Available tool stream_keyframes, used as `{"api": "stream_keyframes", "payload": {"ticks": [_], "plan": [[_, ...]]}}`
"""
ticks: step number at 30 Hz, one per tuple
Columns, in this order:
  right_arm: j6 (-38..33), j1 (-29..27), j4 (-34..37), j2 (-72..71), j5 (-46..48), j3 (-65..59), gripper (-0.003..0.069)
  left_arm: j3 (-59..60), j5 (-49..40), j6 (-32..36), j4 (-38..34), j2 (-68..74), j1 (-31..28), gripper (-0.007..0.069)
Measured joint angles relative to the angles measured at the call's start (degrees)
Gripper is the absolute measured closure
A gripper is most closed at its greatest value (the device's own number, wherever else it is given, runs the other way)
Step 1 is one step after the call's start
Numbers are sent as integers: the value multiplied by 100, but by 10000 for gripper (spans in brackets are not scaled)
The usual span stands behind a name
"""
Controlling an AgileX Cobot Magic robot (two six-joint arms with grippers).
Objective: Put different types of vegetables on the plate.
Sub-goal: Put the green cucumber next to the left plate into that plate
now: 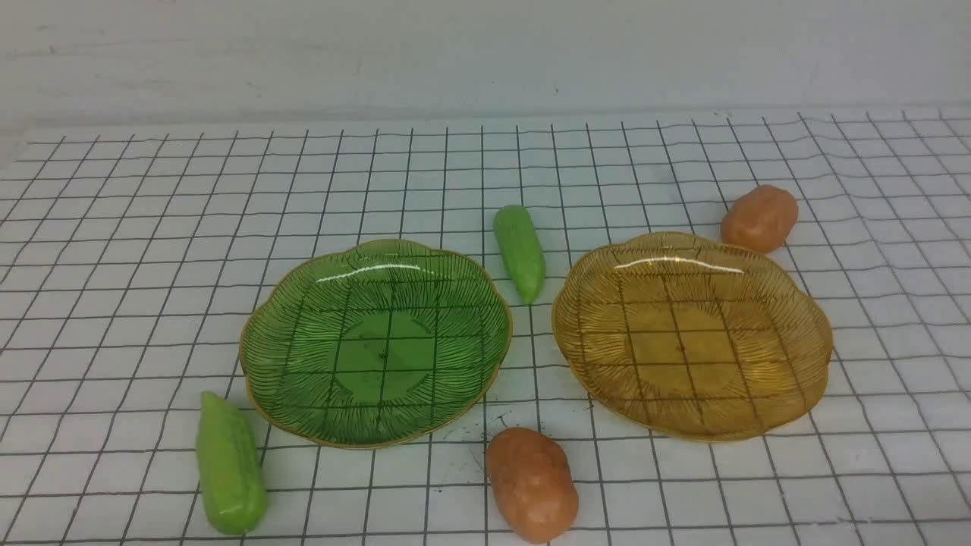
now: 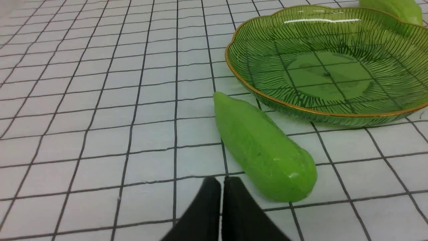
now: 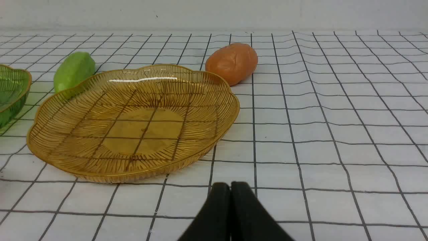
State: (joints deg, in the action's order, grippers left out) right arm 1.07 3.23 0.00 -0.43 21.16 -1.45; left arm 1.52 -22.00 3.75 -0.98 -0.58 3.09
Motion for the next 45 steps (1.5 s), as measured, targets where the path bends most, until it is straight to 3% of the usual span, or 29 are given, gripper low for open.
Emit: {"api": "stream_keyframes", "payload": {"ticks": [22,30,41,45], "plan": [[0,0,0,0,0,0,673,7,71,-5,-50,0,0,632],[0,0,0,0,5,2,673,13,1627,-680,-1809,0,0,632],[0,0,0,0,5,2,673,13,3830,-727,-2444,0,0,632],[0,0,0,0,5,6,673,-248,3438,-739,-2484,65,0,632]]}}
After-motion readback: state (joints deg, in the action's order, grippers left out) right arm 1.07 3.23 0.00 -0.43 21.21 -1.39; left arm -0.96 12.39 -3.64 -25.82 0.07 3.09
